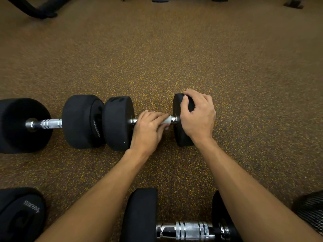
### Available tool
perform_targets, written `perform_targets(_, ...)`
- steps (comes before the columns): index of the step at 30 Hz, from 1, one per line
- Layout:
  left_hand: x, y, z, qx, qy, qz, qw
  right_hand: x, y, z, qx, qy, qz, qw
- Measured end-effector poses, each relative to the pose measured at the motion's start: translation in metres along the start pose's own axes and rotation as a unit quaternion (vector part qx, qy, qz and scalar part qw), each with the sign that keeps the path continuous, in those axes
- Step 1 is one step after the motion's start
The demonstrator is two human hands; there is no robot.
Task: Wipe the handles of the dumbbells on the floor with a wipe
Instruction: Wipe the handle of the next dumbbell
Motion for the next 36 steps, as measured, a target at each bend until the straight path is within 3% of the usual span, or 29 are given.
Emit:
perform_targets(10,0.008,0.011,-0.035,-0.044,-0.003,-0.086,0.995,0.000,-0.004,-0.001,-0.019,-0.034,0.005,0.999)
perform_targets(15,0.014,0.025,-0.085,-0.099,0.015,-0.114,0.988,0.007,-0.010,0.001,-0.066,-0.111,0.029,0.991)
perform_targets(18,0.018,0.028,-0.123,-0.114,0.045,-0.128,0.984,0.006,-0.037,-0.010,-0.109,-0.071,0.019,0.991)
perform_targets(21,0.016,0.024,-0.157,-0.114,0.069,-0.143,0.981,-0.012,-0.083,-0.015,-0.008,-0.075,0.009,0.997)
perform_targets(25,0.006,0.007,-0.197,-0.157,0.092,-0.182,0.966,-0.041,-0.130,0.015,0.126,-0.233,0.076,0.961)
perform_targets(29,-0.010,-0.017,-0.235,-0.195,0.090,-0.188,0.958,-0.066,-0.175,0.045,0.177,-0.329,0.134,0.918)
perform_targets(36,-0.052,-0.083,-0.298,-0.226,0.091,-0.236,0.941,-0.098,-0.247,0.107,0.214,-0.378,0.111,0.894)
Point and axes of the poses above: each hand's wrist, its own x-axis towards the middle knuckle, its own z-axis out of the palm, y = z × x, the point moved 8 cm from there along x, towards the middle knuckle, and after that the axes turned 6 degrees about z, right-handed, at the moved point
